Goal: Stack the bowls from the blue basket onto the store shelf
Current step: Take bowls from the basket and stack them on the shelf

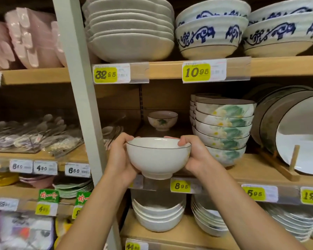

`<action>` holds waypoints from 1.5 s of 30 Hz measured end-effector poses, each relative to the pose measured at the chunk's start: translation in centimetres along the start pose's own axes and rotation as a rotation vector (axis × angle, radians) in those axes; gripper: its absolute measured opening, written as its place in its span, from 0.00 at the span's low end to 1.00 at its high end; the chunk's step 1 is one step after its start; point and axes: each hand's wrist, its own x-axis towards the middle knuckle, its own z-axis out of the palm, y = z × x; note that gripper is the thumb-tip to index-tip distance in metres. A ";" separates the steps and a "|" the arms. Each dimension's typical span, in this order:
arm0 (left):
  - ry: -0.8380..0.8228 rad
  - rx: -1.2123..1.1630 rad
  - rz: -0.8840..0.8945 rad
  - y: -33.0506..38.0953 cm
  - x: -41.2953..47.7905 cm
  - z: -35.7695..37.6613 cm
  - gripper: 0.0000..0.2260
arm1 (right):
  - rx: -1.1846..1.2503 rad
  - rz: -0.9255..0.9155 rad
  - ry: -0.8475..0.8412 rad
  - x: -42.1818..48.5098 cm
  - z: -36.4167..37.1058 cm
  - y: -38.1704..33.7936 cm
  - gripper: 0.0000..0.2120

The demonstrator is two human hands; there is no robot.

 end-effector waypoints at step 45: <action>0.139 -0.073 0.258 2.1 21.8 7.0 0.20 | -0.025 -0.713 0.538 20.4 6.2 -6.1 0.19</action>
